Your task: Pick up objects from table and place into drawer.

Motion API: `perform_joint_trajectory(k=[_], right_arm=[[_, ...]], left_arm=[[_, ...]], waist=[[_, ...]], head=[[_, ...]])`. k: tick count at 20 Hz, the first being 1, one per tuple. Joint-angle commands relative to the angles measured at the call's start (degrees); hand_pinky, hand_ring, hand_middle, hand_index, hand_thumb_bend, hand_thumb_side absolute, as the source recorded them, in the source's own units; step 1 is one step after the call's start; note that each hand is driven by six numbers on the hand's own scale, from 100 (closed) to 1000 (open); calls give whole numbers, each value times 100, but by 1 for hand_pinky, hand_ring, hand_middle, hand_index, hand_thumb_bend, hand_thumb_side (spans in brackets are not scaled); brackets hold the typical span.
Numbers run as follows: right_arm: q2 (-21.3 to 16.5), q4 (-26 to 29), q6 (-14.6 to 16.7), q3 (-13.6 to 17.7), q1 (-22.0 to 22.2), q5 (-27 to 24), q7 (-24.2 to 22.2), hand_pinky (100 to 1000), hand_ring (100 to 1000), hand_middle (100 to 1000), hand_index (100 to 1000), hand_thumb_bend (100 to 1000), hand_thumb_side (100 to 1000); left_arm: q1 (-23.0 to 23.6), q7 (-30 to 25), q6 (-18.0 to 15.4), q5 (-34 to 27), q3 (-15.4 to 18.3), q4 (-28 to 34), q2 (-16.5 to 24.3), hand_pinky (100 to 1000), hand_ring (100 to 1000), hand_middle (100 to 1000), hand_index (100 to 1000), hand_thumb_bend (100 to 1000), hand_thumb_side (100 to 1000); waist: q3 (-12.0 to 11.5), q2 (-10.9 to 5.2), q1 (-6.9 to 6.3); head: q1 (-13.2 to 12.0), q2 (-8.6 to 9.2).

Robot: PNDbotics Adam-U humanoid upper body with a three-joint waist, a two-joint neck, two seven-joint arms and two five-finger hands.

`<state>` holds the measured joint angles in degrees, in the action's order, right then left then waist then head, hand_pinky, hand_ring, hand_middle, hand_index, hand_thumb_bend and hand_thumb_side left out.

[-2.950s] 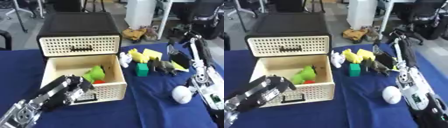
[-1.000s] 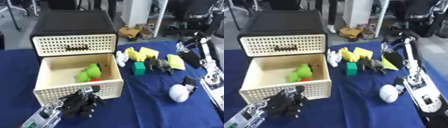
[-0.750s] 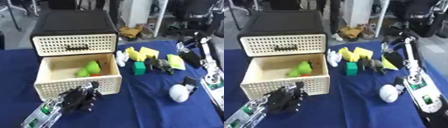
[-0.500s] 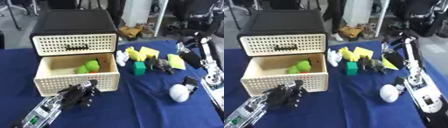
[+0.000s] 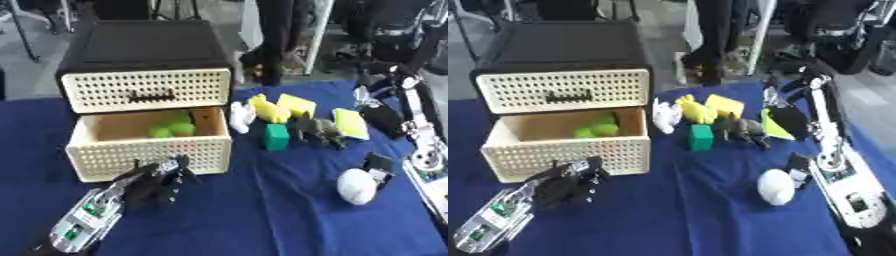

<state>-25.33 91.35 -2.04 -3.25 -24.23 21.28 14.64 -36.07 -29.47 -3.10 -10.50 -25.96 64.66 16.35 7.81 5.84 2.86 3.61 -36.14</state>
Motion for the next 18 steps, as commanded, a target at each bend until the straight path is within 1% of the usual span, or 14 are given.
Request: perform_joint_trajectory(k=[1,8,18], right_arm=[[-67,148,32,15,-116,-52,-17,527,603,708,794,100,522],[-11,166,77,-21,-167,-34,-77,528,602,709,795,100,519],[28,173,136,-30,-130,-50,-124,529,602,708,795,100,523]], left_arm=[[-220,65,-209,149,201,-194,-45,100,100,100,677,196,1000],[-466,299,-503,381,567,-678,-158,100,100,100,676,184,1000],[-740,692,-689,471,950,-837,-92,100,100,100,675,174,1000]], waist=[[64,-36,3],[204,20,0],[321,34,-10]], head=[[-45,84],[-102,147],[-152,219]])
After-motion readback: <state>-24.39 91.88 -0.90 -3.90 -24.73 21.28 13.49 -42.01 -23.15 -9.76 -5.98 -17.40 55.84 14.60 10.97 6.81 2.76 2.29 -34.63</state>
